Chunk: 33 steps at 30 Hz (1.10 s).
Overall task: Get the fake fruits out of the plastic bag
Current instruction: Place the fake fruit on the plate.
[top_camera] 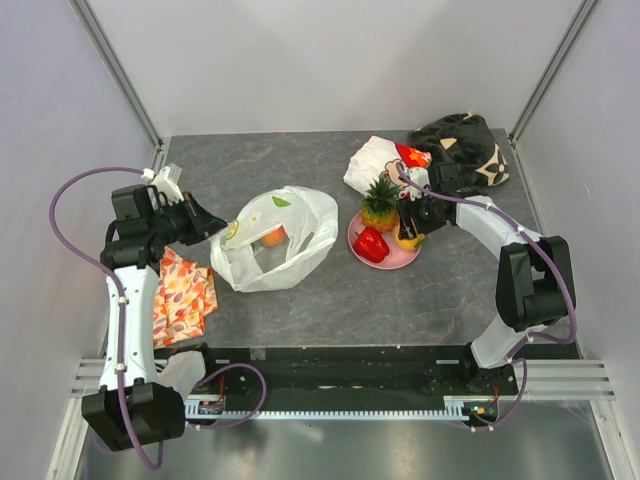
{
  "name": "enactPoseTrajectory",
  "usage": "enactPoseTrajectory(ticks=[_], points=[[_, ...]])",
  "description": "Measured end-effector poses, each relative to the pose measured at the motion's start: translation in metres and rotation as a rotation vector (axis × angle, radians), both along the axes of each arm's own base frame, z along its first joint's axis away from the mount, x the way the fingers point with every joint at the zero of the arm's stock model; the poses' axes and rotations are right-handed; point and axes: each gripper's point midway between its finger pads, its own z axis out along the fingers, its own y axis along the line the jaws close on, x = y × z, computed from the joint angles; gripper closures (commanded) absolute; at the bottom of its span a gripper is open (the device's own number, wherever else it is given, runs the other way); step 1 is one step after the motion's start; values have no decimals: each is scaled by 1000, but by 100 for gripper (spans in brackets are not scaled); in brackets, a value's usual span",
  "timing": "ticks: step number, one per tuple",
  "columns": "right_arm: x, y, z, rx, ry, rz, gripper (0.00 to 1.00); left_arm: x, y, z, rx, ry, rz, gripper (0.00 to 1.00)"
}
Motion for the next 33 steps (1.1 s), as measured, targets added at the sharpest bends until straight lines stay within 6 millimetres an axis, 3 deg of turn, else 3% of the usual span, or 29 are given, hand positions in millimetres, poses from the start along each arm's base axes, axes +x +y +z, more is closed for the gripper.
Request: enactPoseTrajectory(ticks=[19, 28, 30, 33], points=[[23, -8, -4, 33, -38, -96, 63, -1, 4, -10, -5, 28, 16, 88], [26, -8, -4, 36, -46, -112, 37, -1, 4, -12, -5, 32, 17, 89], [26, -9, -4, 34, -46, -114, 26, -1, 4, -12, -5, 33, 17, 90], [27, -8, -4, 36, -47, -118, 17, -1, 4, -12, -6, 32, 16, 90]])
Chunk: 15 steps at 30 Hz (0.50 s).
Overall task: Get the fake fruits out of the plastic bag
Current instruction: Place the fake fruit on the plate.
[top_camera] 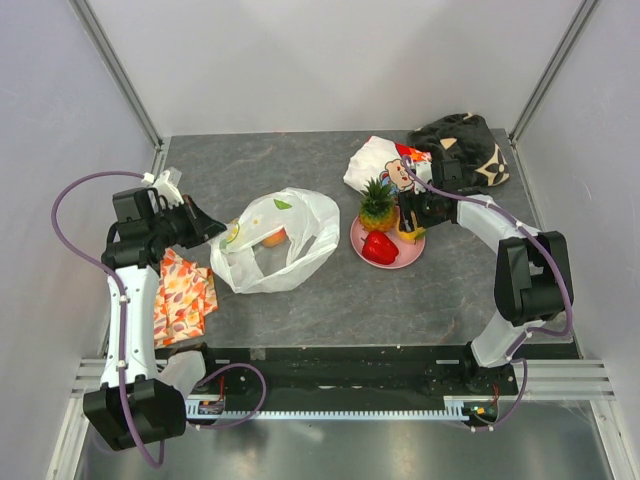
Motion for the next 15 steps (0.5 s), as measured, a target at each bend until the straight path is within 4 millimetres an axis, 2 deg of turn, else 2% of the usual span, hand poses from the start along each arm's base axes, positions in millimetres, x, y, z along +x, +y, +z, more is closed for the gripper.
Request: enactPoseTrajectory(ticks=[6, 12, 15], points=[[-6, -8, 8, -32, 0, -22, 12, 0, -1, 0, -2, 0, -3, 90], [-17, -19, 39, -34, -37, -54, 10, -3, -4, -2, -18, 7, -19, 90], [-20, -20, 54, -25, -70, -43, 13, -4, -5, -4, -23, 13, -24, 90]])
